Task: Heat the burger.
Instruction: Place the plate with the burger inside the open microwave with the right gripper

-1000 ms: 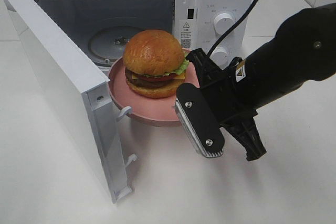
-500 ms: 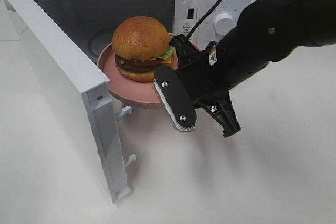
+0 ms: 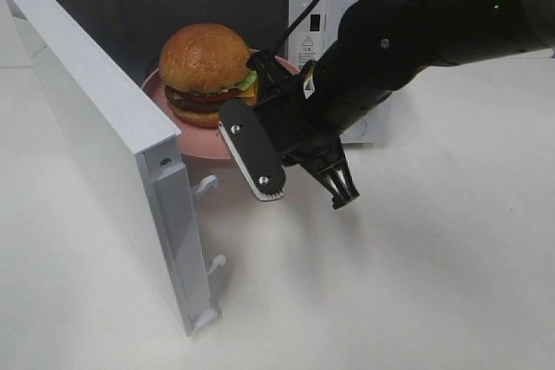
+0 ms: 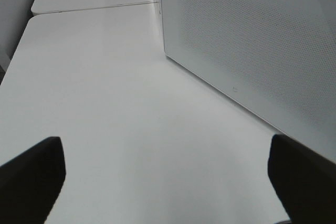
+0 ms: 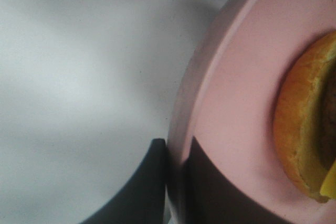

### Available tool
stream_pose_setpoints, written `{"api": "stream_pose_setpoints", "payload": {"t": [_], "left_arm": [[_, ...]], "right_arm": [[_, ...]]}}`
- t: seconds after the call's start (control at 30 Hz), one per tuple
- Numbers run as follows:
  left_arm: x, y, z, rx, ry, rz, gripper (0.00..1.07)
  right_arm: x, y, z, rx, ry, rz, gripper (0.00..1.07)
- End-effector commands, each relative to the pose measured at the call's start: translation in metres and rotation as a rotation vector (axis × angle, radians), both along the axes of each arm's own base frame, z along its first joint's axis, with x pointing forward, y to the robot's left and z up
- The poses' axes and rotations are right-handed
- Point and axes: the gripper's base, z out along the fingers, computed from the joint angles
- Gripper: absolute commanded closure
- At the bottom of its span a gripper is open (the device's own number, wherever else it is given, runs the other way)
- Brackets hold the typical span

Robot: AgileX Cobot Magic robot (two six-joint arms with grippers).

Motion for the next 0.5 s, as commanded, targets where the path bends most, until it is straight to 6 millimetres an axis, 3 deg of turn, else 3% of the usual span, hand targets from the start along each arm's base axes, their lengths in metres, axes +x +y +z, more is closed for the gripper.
{"api": "stream_pose_setpoints", "payload": {"t": [0.03,0.5], "left_arm": [[-0.003,0.0,-0.001,-0.007,-0.028,-0.005,0.09],[-0.003,0.0,-0.001,-0.007,-0.028,-0.005,0.09]], "right_arm": [[0.012,0.012,0.011,0.07,-0.077,0.004,1.07],[0.039,0.034,0.0,0.056,-0.084,0.006,1.07]]}}
